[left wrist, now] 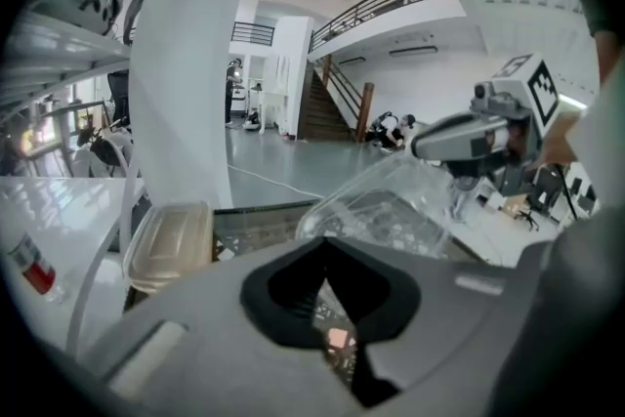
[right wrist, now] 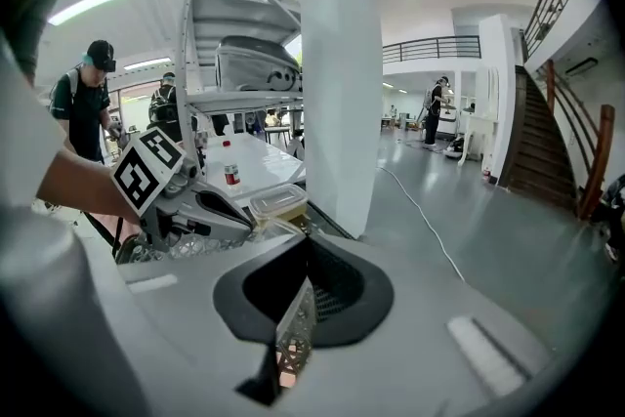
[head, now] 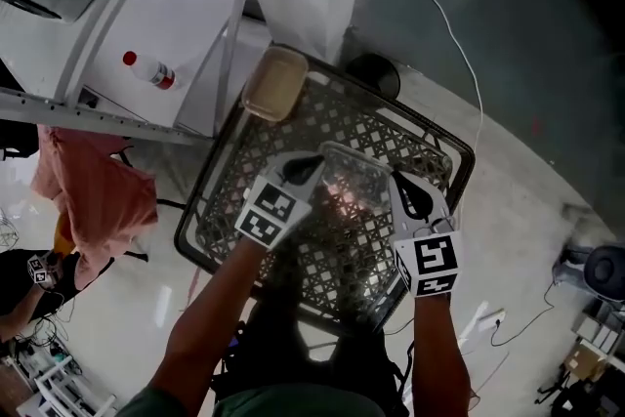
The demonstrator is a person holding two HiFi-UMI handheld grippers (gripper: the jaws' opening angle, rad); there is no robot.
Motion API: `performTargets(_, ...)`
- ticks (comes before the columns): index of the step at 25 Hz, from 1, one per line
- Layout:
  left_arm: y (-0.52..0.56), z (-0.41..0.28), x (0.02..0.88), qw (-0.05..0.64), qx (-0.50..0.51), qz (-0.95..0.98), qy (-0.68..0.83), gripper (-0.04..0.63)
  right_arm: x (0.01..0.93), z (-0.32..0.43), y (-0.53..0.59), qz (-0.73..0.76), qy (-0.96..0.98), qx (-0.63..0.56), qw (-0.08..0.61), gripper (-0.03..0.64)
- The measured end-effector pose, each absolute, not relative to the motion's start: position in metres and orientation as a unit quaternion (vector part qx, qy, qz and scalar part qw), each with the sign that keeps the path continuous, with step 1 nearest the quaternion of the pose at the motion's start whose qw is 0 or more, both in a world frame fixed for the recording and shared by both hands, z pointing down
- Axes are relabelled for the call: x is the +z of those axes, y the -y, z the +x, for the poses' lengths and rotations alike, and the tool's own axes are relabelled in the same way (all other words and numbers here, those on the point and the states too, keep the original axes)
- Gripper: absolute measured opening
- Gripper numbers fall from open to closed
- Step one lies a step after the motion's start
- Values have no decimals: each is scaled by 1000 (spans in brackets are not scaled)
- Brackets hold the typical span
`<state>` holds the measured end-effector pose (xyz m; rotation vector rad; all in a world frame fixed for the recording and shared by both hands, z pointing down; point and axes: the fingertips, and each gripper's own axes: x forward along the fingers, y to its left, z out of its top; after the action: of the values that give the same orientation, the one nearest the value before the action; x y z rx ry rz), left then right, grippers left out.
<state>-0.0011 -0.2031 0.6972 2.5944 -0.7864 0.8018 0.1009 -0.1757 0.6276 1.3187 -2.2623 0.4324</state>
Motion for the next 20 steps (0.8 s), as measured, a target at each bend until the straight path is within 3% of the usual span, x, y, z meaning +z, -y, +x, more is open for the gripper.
performTargets(20, 152, -19, 520, 43, 237, 938, 248, 3, 482, 70, 130, 490, 841, 73, 218, 5)
